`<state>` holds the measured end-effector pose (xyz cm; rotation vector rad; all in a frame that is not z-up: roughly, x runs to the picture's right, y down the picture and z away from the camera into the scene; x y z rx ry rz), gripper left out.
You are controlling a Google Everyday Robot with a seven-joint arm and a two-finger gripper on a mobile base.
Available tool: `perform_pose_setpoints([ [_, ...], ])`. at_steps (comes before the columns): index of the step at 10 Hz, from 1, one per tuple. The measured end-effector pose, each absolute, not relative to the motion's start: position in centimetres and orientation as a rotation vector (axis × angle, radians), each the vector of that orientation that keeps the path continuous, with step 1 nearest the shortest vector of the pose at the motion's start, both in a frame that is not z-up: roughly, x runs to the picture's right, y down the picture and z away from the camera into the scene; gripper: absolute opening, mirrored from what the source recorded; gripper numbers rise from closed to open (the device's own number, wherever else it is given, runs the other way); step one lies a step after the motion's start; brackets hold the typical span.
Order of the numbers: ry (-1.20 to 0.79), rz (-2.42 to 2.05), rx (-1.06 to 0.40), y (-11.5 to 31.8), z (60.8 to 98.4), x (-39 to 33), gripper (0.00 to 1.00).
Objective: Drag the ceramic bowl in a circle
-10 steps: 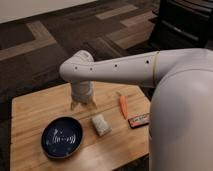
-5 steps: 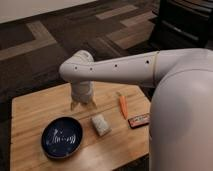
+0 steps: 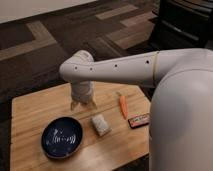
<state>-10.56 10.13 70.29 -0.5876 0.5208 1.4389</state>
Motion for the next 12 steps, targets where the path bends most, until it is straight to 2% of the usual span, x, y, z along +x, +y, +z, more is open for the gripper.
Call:
perform_pose_setpoints([
  [9, 0.514, 1.419, -0.585, 10.1, 70.8, -10.9, 0.65],
  [12, 0.446, 1.237, -0.591, 11.2, 71.5, -14.7, 0.65],
])
